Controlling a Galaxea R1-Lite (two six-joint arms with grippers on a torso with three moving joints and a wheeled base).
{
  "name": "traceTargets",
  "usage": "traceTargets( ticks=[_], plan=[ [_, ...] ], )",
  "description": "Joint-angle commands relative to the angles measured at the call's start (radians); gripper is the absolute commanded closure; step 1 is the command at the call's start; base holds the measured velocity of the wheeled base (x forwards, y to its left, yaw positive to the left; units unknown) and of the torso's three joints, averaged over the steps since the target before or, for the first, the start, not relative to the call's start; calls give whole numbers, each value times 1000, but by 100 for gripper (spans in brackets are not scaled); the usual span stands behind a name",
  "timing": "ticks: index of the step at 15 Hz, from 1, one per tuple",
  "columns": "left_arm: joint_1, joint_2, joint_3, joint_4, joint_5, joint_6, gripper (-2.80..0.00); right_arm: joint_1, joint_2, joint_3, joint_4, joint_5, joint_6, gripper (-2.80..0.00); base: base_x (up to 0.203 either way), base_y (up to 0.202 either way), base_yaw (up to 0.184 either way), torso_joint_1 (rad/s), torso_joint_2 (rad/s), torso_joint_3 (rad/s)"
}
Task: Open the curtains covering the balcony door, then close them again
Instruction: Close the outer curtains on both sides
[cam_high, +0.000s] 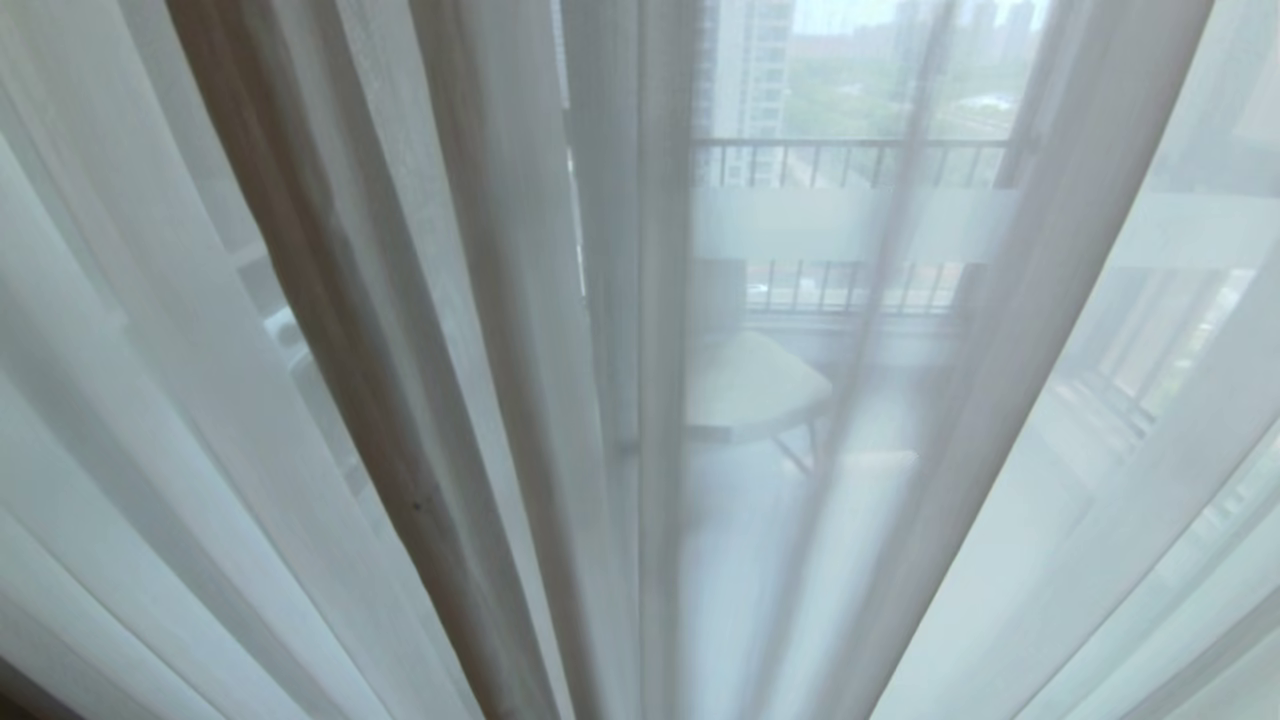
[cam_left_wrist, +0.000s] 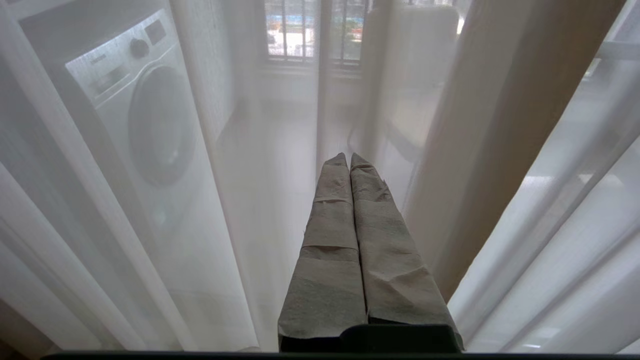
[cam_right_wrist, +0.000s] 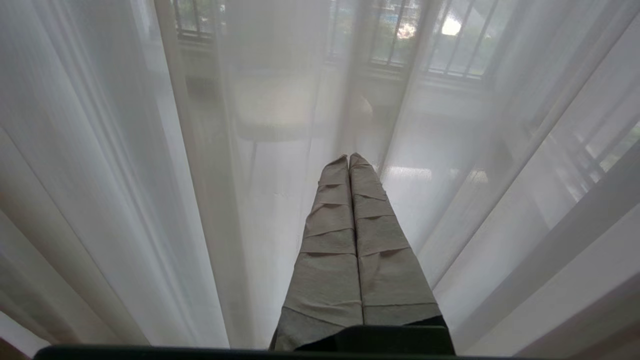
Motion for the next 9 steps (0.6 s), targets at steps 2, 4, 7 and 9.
traceTargets(
  ticks=[2,4,7,9],
  plan=[
    [0,0,0,-1,-2,-2,0,0,0,0,0,0,-1,0,0,195,1,2,5,5],
    [0,0,0,-1,-2,-1,0,0,0,0,0,0,-1,0,0,194,1,4,0,4],
    [0,0,0,-1,-1,-1,0,0,0,0,0,0,-1,0,0,193,0,2,1,2],
    [0,0,0,-1,0,-1,0,0,0,0,0,0,-1,0,0,196,3,6,-1,4]
  ],
)
